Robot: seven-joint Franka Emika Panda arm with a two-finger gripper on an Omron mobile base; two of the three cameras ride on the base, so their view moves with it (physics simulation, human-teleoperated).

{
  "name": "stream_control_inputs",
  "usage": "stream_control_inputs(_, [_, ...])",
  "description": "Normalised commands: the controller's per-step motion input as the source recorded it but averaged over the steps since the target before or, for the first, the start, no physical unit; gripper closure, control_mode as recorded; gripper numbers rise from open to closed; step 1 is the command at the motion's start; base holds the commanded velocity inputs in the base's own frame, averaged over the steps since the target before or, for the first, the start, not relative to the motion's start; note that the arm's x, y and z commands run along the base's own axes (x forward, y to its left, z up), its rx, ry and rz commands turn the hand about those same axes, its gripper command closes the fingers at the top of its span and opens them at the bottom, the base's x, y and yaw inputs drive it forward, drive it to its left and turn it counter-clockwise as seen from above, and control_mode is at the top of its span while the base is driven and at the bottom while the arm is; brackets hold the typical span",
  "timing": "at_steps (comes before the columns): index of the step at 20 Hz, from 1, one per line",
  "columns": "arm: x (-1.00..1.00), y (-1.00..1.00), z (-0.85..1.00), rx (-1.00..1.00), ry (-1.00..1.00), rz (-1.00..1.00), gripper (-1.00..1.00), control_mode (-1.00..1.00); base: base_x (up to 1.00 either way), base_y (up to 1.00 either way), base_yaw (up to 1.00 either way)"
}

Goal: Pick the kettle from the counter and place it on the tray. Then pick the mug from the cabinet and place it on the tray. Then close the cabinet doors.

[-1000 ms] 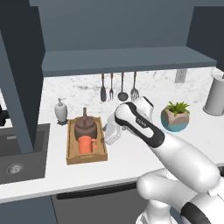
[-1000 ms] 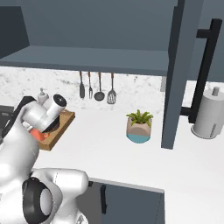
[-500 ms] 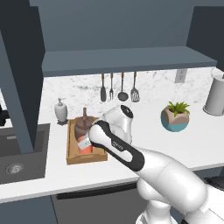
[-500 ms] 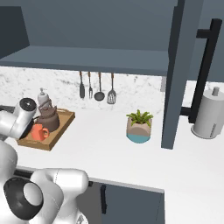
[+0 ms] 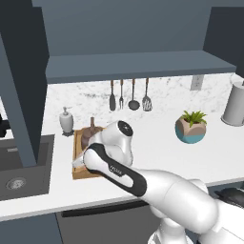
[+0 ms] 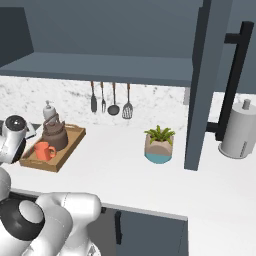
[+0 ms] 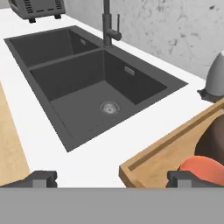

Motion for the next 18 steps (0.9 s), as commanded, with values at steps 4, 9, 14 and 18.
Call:
stream_control_inputs(4, [-0.02, 0.64, 0.0, -0.04, -0.02, -0.02, -1.0, -1.0, 0.0, 0.0, 0.0])
stream_control_inputs(9, [-0.04, 0.51, 0.0, -0.02, -0.07, -0.04, 1.0, -1.0, 0.0, 0.0, 0.0])
stream_control_inputs(14, [-0.11, 0.32, 0.0, -0.01, -0.09, -0.03, 1.0, -1.0, 0.0, 0.0, 0.0])
stream_control_inputs(18, [-0.24, 0.03, 0.0, 0.0, -0.06, 0.0, 1.0, -1.0, 0.0, 0.0, 0.0])
